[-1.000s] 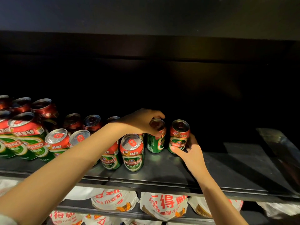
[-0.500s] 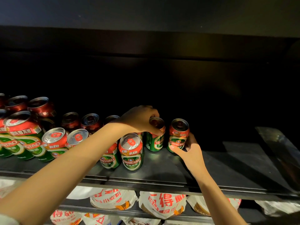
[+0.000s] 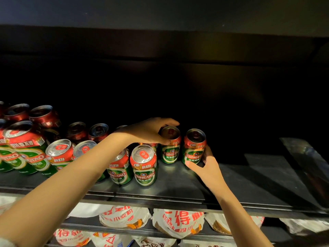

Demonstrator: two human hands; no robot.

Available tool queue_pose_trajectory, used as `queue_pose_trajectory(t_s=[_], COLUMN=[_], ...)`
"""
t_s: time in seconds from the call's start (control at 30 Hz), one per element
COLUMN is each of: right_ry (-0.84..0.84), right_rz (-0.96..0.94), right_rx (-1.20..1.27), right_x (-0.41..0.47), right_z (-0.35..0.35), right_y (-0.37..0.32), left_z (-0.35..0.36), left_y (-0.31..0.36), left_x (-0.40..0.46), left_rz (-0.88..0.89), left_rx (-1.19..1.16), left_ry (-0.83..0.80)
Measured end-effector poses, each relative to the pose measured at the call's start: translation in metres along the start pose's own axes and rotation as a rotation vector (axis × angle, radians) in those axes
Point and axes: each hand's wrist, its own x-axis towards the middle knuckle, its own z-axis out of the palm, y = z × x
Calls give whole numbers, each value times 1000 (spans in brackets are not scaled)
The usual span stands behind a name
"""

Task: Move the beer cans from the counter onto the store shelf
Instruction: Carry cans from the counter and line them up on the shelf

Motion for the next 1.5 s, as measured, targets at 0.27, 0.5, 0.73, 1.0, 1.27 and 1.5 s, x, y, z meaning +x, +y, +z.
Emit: queue_pose_trajectory(t_s=[0.27,0.5,0.73,1.0,1.27,1.5], right_ry=[20,26,35,11,145,472], right_rz=[-7,-7,-6,44,205,256], right_rx=[-59,-74,-98,-166,-127,-325], right_x=[-2,0,-1,0,-34,-170], right_z=[0,-1,0,2,-4,11], right_y=[3,3,2,3,-38,-76], left_z=[4,0,3,4,-21,-6], left_y=[0,1,-1,0,7,32], left_x=[-2,-4,-4,-5,-46,-124], left_rz=[-17,11,31,-22,-91,310], left_rx=[122,-7,-17,1,149,145], left_ry=[150,95,95,82,120,210])
